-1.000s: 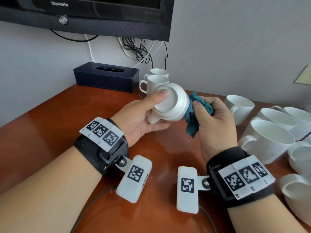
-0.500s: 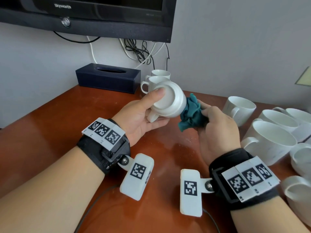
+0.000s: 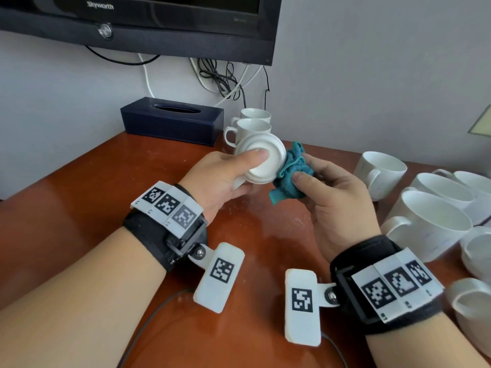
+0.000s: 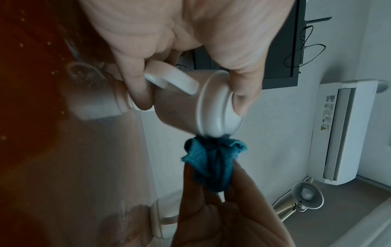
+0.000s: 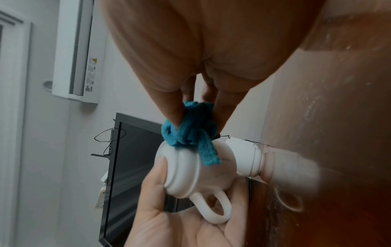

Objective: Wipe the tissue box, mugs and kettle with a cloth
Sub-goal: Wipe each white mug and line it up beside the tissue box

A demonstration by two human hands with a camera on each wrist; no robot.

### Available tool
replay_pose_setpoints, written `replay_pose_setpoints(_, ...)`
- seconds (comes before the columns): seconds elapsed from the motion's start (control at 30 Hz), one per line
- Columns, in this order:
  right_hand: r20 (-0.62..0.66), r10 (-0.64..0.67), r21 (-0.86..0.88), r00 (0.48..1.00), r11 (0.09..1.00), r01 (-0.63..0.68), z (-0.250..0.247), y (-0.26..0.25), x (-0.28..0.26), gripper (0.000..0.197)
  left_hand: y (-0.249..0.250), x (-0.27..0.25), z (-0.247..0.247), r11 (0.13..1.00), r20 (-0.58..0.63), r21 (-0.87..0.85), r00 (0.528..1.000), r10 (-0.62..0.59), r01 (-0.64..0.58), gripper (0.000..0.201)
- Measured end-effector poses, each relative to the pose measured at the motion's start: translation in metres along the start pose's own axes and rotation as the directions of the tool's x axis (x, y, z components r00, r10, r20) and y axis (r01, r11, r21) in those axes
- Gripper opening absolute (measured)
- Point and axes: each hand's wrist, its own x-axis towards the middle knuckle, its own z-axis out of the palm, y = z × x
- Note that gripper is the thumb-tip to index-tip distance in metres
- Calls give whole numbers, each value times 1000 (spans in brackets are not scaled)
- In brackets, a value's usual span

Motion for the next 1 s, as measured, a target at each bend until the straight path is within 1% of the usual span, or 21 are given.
replay_pose_setpoints(0.07,-4,-2,5,1000,1000,2,1,-1,0,32,-1,2,-2,1000,-1,31,1000,5,-5,41)
replay_pose_setpoints(0.13,-16,-6,-12,1000,1000,6,1,0,1,31,-2,3,-3,997,23,83,1000,-4,2,42)
replay_pose_setpoints(0.2,-42,-4,-22,999,1000,3,-1,2,2,29,-2,2,-4,992,56,125,998,-25,18,49)
replay_pose_setpoints(0.23,-62,-1,-21,998,1000,-1,-3,3,4,28,-2,1,-4,990,75,141,997,-36,25,56)
replay_pose_setpoints(0.3,-103,6,-13,995,1000,-8,-6,5,7,28,-3,0,-4,988,113,149,992,-52,35,67)
replay_pose_setpoints(0.4,-155,8,2,988,1000,-8,-10,8,10,26,-2,-3,-3,994,172,105,983,-60,43,63)
replay_pose_setpoints(0.43,-164,10,3,986,1000,-9,-11,8,10,26,-2,-3,-4,996,185,77,981,-62,48,69)
replay_pose_setpoints(0.53,-170,16,18,985,1000,-13,-13,9,11,27,-5,-1,-6,998,195,10,979,-59,58,101)
replay_pose_setpoints(0.6,-169,20,35,985,999,-14,-12,9,11,27,-5,0,-7,999,202,-3,978,-50,51,106)
replay_pose_setpoints(0.67,-159,27,39,987,999,-21,-11,9,10,27,-5,-1,-7,999,203,-1,978,-44,45,98)
replay_pose_setpoints(0.73,-143,31,41,989,999,-26,-10,10,9,27,-5,-1,-6,999,194,12,980,-36,34,80)
replay_pose_setpoints(0.77,-135,33,43,990,999,-27,-10,10,9,26,-5,-1,-5,999,185,22,982,-31,28,75)
replay_pose_setpoints(0.83,-119,31,48,992,999,-25,-9,9,7,27,-4,-1,-4,999,159,51,987,-23,15,67)
replay_pose_setpoints(0.93,-77,-4,39,997,999,7,-6,4,4,34,-2,-1,-2,994,153,107,988,-12,-4,55)
replay_pose_setpoints(1.0,-41,-25,34,999,999,26,-4,0,2,28,-1,-1,-2,992,123,124,992,-12,-4,52)
